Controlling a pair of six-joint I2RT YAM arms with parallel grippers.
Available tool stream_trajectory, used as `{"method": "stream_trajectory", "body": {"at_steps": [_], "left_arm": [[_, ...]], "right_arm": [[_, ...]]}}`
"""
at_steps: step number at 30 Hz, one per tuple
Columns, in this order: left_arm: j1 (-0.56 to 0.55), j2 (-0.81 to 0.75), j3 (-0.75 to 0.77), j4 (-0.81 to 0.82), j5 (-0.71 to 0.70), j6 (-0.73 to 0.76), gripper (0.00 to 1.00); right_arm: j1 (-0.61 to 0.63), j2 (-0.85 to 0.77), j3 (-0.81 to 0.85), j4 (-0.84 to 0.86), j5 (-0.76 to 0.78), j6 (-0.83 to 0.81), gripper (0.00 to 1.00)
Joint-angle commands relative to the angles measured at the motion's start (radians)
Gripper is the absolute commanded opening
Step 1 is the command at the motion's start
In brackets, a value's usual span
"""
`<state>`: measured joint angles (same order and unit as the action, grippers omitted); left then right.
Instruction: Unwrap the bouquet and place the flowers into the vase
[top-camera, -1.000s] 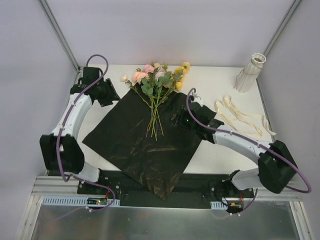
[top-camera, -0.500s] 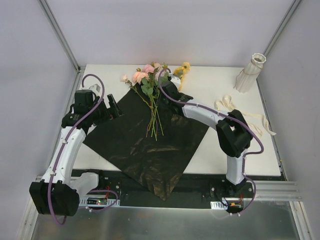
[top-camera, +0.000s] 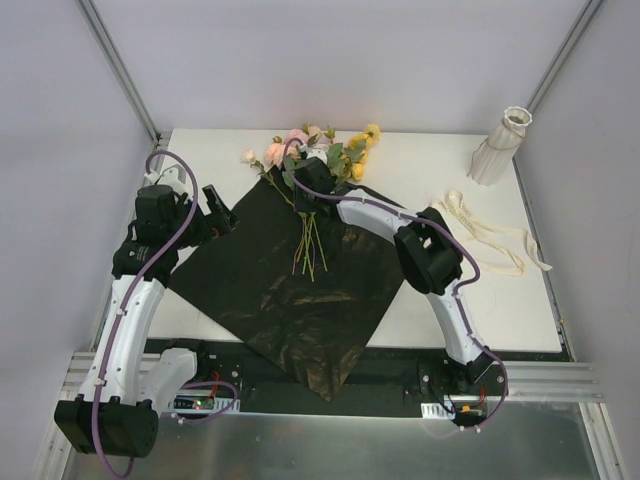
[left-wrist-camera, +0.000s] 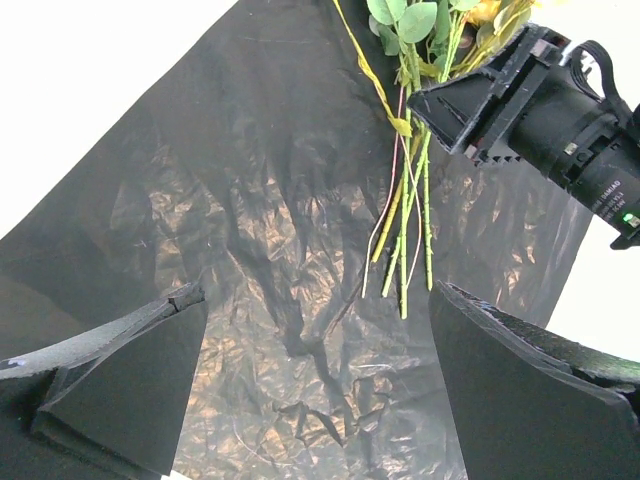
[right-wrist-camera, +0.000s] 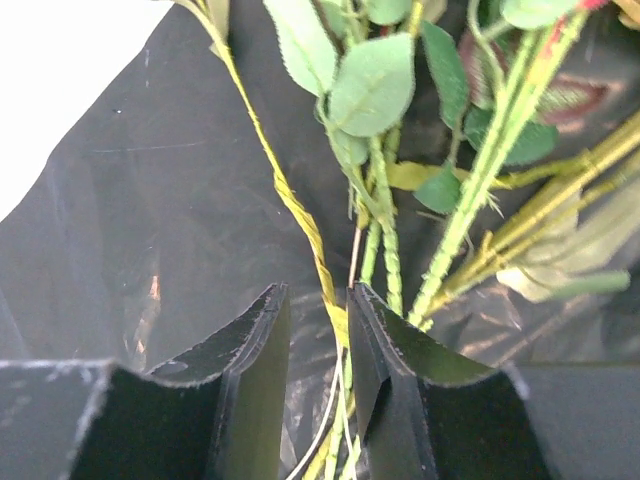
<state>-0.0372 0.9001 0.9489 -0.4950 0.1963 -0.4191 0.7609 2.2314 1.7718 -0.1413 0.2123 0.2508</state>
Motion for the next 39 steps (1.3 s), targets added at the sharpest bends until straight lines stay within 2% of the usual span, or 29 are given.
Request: {"method": "stream_trajectory", "body": {"at_steps": [1,9,20,25,32,39], "left_arm": [[0.007,-0.02,-0.01,0.026,-0.032,0.003,0.96],[0.008,-0.017,-0.012,0.027,-0.029,0.003,0.96],[0.007,-0.017,-0.01,0.027,-0.031,0.003,0.95],[0.007,-0.02,-0.013,0.027,-0.037,0.005,0.94],[0.007,-0.02,-0.015,0.027,-0.038,0.006,0.93],[0.007,-0.015,-0.013,0.027,-0.037,0.009,0.92]], "right_arm": [[0.015,0.042,0.118,-0.001,-0.044,-0.168,0.36],[0.025,0.18,0.288,-0.084,-0.016,-0.243,0.36],[0.04,0.238,0.304,-0.122,0.048,-0.352,0.36],[0.051,0.24,0.304,-0.123,0.067,-0.384,0.26],[0.055,0.165,0.246,-0.028,0.029,-0.386,0.0],[0.057,-0.005,0.141,0.114,-0.01,-0.325,0.0]]}}
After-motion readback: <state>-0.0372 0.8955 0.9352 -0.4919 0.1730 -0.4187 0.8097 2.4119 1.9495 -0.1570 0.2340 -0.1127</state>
